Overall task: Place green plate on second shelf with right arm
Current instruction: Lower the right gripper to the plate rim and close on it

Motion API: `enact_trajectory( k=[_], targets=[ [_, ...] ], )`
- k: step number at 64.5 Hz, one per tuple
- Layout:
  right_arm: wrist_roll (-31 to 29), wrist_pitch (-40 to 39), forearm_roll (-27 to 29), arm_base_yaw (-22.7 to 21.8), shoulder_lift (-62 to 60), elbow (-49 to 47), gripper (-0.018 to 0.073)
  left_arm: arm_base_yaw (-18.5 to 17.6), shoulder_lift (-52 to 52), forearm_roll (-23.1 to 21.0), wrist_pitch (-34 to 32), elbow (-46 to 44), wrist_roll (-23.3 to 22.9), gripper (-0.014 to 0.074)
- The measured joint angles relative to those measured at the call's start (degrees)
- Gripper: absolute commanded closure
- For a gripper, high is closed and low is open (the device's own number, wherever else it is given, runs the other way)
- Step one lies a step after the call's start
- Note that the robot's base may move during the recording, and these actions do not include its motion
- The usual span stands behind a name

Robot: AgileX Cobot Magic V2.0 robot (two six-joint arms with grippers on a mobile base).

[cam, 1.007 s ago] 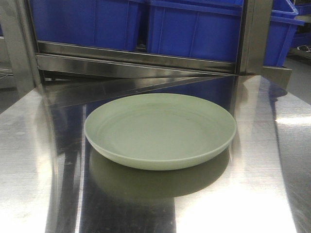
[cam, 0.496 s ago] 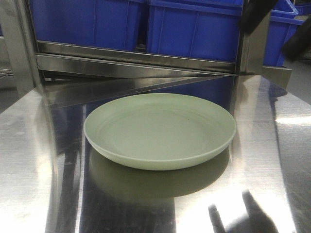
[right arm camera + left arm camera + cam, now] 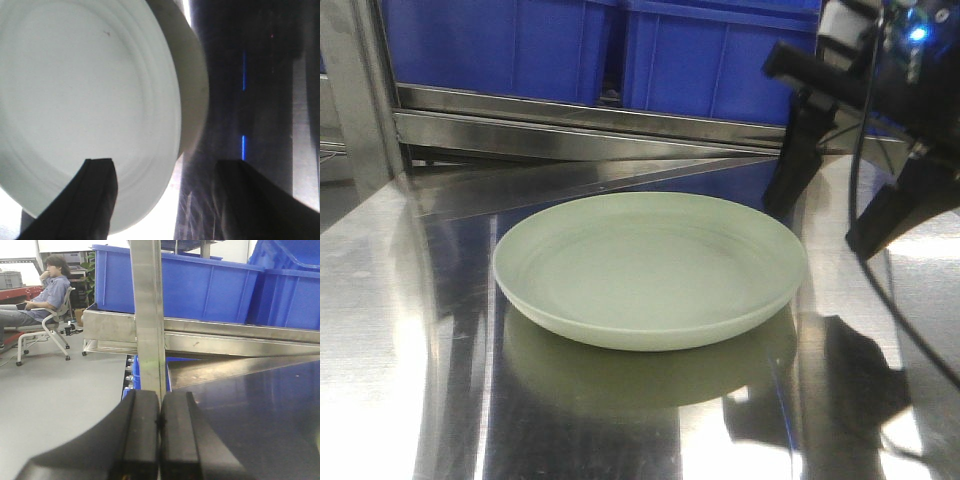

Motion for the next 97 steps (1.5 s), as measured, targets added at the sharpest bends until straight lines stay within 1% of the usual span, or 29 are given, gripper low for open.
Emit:
enact_trajectory(
  k=[8,18,57,73,78,82,89,90,94,97],
  targets=[
    [0.0,-0.2,0.3,1.0,2.1,0.0,0.0032,0.0,0.0,0.0,0.0,0.0,0.0,0.0466],
    [-0.1,-1.7,0.6,1.0,3.7,0.0,0.0032,0.0,0.0,0.0,0.0,0.0,0.0,0.0466],
    [-0.1,-6.3,0.9,1.0,4.0,0.0,0.0041,0.0,0.0,0.0,0.0,0.0,0.0,0.0466],
    [-0.1,-5.9,1.5,1.0,6.0,0.0,0.0044,0.0,0.0,0.0,0.0,0.0,0.0,0.0466],
    [-0.1,-5.9,1.8,1.0,6.3,0.0,0.0091,0.0,0.0,0.0,0.0,0.0,0.0,0.0466],
    [-0.1,-5.9,1.9,1.0,6.4,0.0,0.0165,0.0,0.0,0.0,0.0,0.0,0.0,0.0466],
    [-0.1,-5.6,1.9,1.1,6.8,0.0,0.0374,0.0,0.0,0.0,0.0,0.0,0.0,0.0466],
    [-0.1,-5.6,1.9,1.1,6.7,0.0,0.0416,0.0,0.0,0.0,0.0,0.0,0.0,0.0466],
    [-0.1,-5.2,1.9,1.1,6.8,0.0,0.0519,0.0,0.0,0.0,0.0,0.0,0.0,0.0466],
    [-0.1,-5.2,2.2,1.1,6.8,0.0,0.0503,0.0,0.0,0.0,0.0,0.0,0.0,0.0466]
  ],
)
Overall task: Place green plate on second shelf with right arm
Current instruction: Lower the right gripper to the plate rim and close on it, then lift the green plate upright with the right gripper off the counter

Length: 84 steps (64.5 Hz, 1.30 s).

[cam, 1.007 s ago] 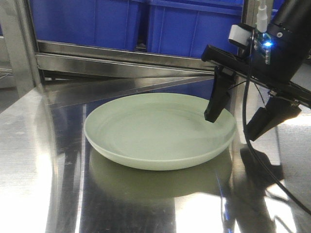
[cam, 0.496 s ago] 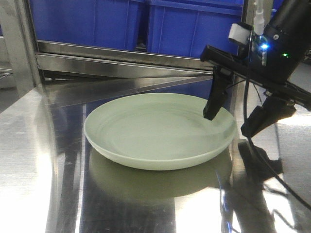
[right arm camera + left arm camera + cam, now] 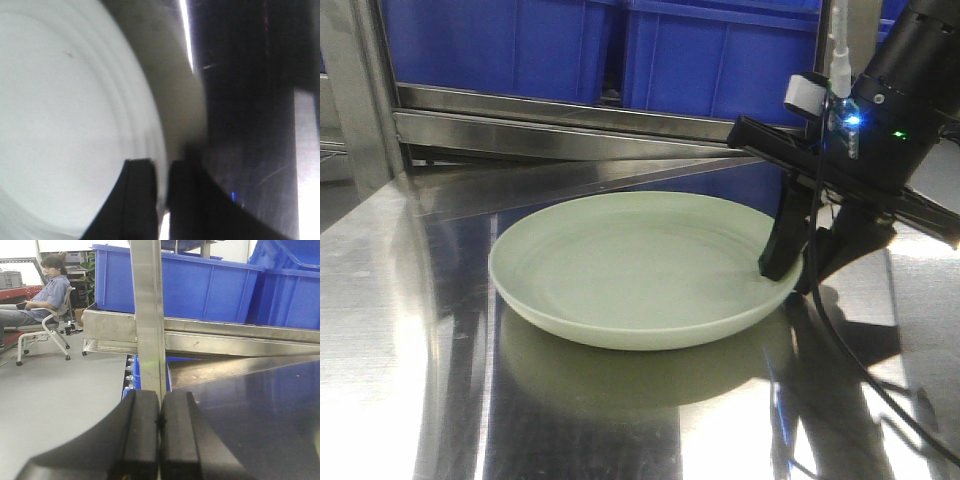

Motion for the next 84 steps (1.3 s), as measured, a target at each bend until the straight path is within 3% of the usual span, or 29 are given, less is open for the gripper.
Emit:
enact_trajectory(
  k=[23,64,84],
  targets=[
    [0.0,0.2,-1.8,0.0,-4.0,0.1,0.0503,0.0,0.0,0.0,0.0,0.0,0.0,0.0466],
    [-0.3,-1.3,-6.2,0.0,-36.4,0.5,0.0503,0.0,0.0,0.0,0.0,0.0,0.0,0.0466],
    [-2.0,2.0,-16.6,0.0,-56.8,0.5,0.0503,0.0,0.0,0.0,0.0,0.0,0.0,0.0466]
  ],
)
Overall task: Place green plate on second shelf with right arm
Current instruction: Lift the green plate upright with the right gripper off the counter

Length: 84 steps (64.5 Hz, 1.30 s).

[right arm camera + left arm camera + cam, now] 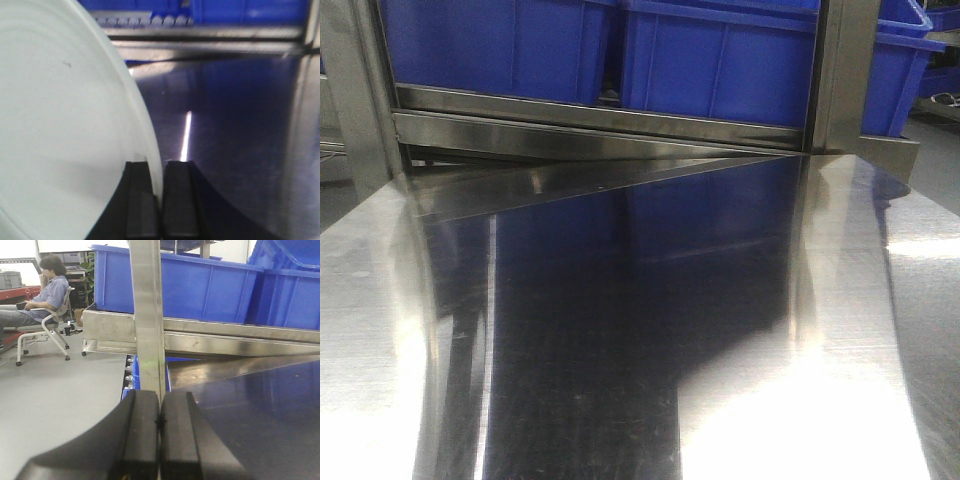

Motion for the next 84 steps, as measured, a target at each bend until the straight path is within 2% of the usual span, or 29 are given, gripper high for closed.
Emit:
enact_trajectory(
  k=[21,38,50,61,72,84],
  targets=[
    [-0.7,10.8,-16.3,0.0,-19.2,0.0,0.0503,0.0,0.0,0.0,0.0,0.0,0.0,0.0466],
    [-0.9,5.4,-24.3,0.0,-23.7,5.1,0.0503,0.0,0.0,0.0,0.0,0.0,0.0,0.0466],
    [-0.9,-5.5,-26.7,0.0,-23.7,12.5,0.0503,0.0,0.0,0.0,0.0,0.0,0.0,0.0466],
    [-0.6,-21.5,-26.8,-0.1,-23.9,23.4,0.0503,0.0,0.0,0.0,0.0,0.0,0.0,0.0466],
    [2.5,-38.2,-25.1,-4.0,-29.5,35.8,0.0503,0.0,0.0,0.0,0.0,0.0,0.0,0.0466],
    [3.6,-49.1,-25.0,-7.0,-38.1,45.4,0.0503,0.0,0.0,0.0,0.0,0.0,0.0,0.0466]
  ],
)
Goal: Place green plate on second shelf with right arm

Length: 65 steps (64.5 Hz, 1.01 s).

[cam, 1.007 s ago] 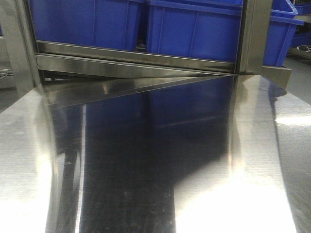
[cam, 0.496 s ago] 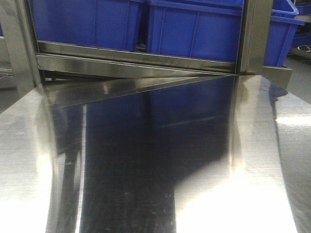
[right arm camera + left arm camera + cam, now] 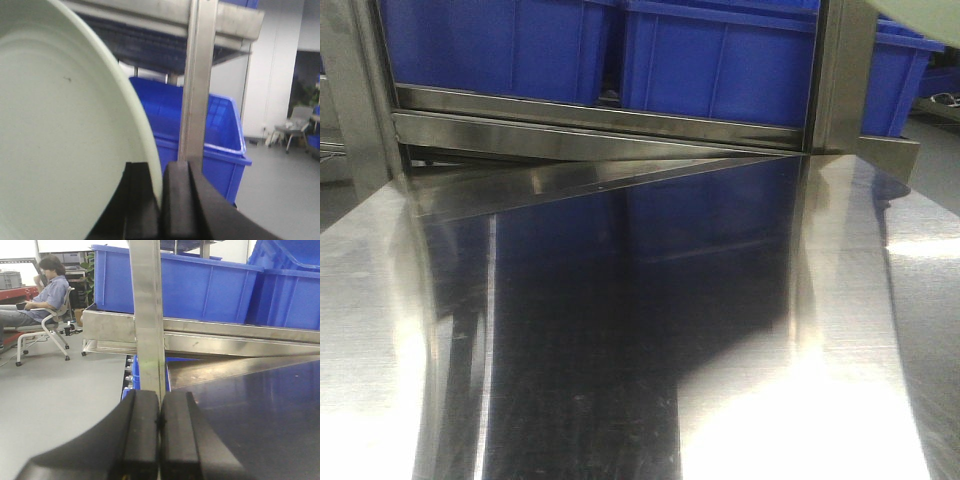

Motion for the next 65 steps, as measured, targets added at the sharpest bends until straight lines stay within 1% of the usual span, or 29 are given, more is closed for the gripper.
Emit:
enact_trajectory(
  k=[4,11,22,28,34,39,51,55,65],
  targets=[
    [0.1,-1.4,0.0,-0.1,-1.6,2.4,0.0503,0.0,0.0,0.0,0.0,0.0,0.0,0.0466],
    [0.1,-1.5,0.5,-0.1,-3.3,7.1,0.0503,0.0,0.0,0.0,0.0,0.0,0.0,0.0466],
    [0.0,-2.6,3.8,-0.1,-3.7,13.3,0.0503,0.0,0.0,0.0,-0.1,0.0,0.0,0.0466],
    [-0.8,-6.5,4.6,-0.1,-3.7,16.1,0.0503,0.0,0.0,0.0,-0.1,0.0,0.0,0.0466],
    [-3.0,-10.6,4.9,-0.2,-3.7,18.0,0.0503,0.0,0.0,0.0,-0.1,0.0,0.0,0.0466],
    [-4.7,-12.7,5.9,-1.3,-3.7,18.7,0.0503,0.0,0.0,0.0,-0.1,0.0,0.0,0.0466],
    [-6.3,-14.2,9.4,-7.3,-3.7,19.2,0.0503,0.0,0.0,0.0,-0.1,0.0,0.0,0.0466],
    [-6.5,-14.8,9.4,-8.1,-3.7,19.2,0.0503,0.0,0.0,0.0,-0.1,0.0,0.0,0.0466],
    [-6.7,-16.6,9.7,-8.1,-3.7,19.2,0.0503,0.0,0.0,0.0,-0.1,0.0,0.0,0.0466]
  ],
)
